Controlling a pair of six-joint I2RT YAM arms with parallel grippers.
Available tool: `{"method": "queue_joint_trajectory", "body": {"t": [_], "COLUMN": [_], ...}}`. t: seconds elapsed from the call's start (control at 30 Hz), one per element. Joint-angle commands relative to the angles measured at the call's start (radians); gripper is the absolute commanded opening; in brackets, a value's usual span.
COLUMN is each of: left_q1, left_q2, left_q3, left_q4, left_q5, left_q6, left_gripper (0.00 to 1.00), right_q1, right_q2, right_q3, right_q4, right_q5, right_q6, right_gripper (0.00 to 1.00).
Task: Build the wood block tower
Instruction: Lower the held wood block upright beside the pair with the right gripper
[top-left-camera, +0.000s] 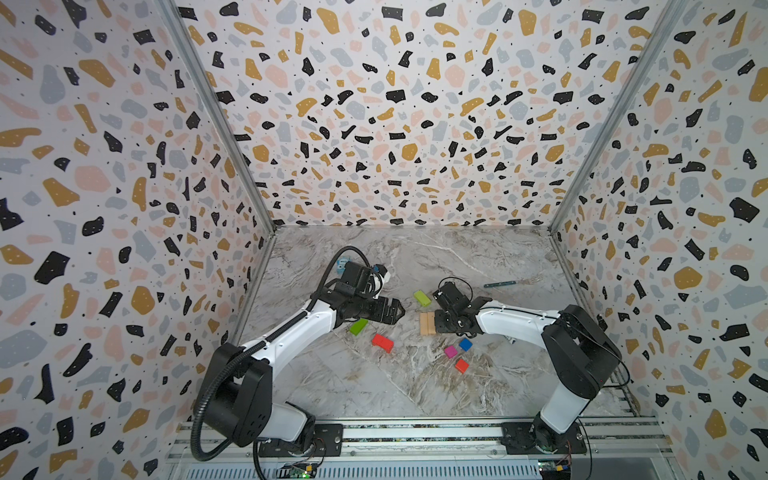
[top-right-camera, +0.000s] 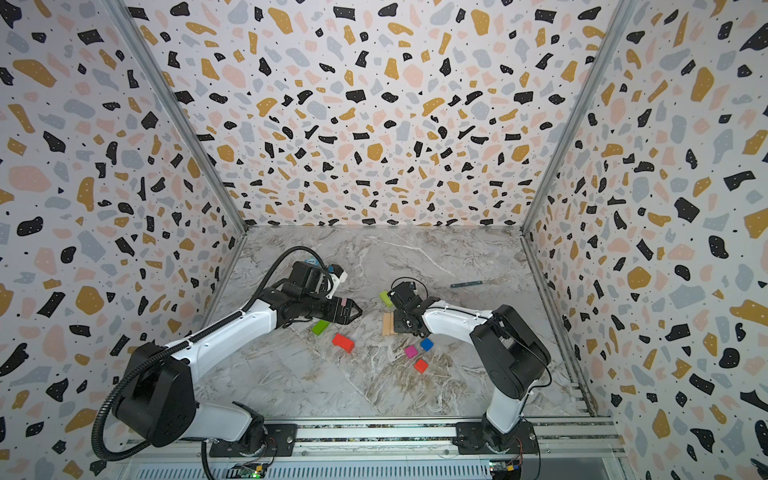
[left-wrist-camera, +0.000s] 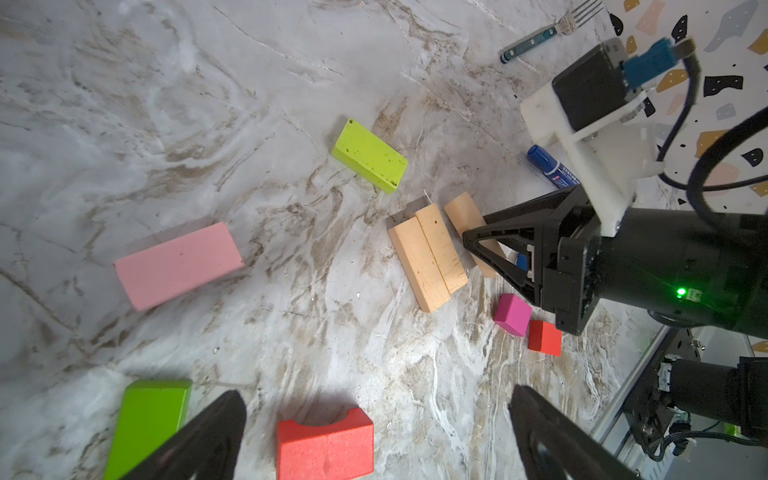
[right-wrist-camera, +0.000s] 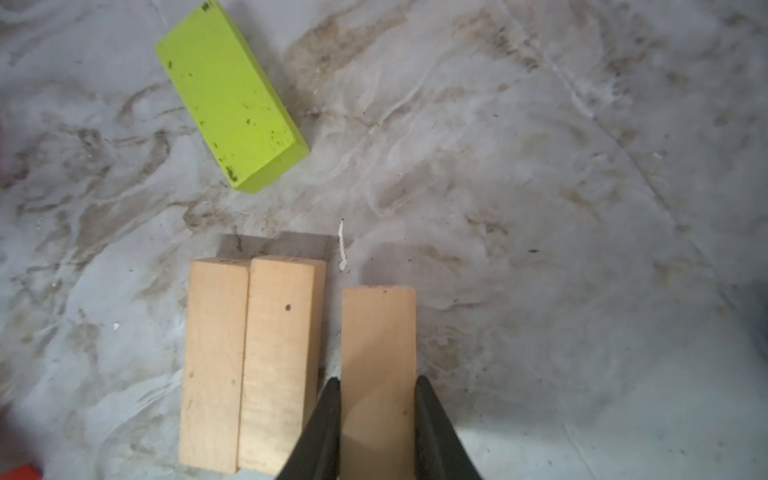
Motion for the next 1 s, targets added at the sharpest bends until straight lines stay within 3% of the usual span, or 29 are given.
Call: {"method": "queue_joint_trajectory", "body": {"t": [0.0,0.5,0.97], "left_q1": [0.005,0.005,0.005], "left_q2": [0.009,0.011,0.015], "left_q3": [-0.011,-0.012,-0.013], "left_q4": [0.021,0.018,0.017], "left_q5": [0.013,0.012,0.01], "left_q6": [-0.004,-0.004,-0.006], "left_gripper": [1.0,1.0,1.0], "right_q1": [0.005,0.006,0.004], "right_q2": [0.003,0.032,0.027], "right_q3": [0.001,0.008,0.02], "right_q4": [0.003,0.014,0.005], "right_q5": [0.006,-0.004,-0.019], "right_q6": [0.011,0.023,0.024], "right_gripper": [0.18,0.21,0.34]}}
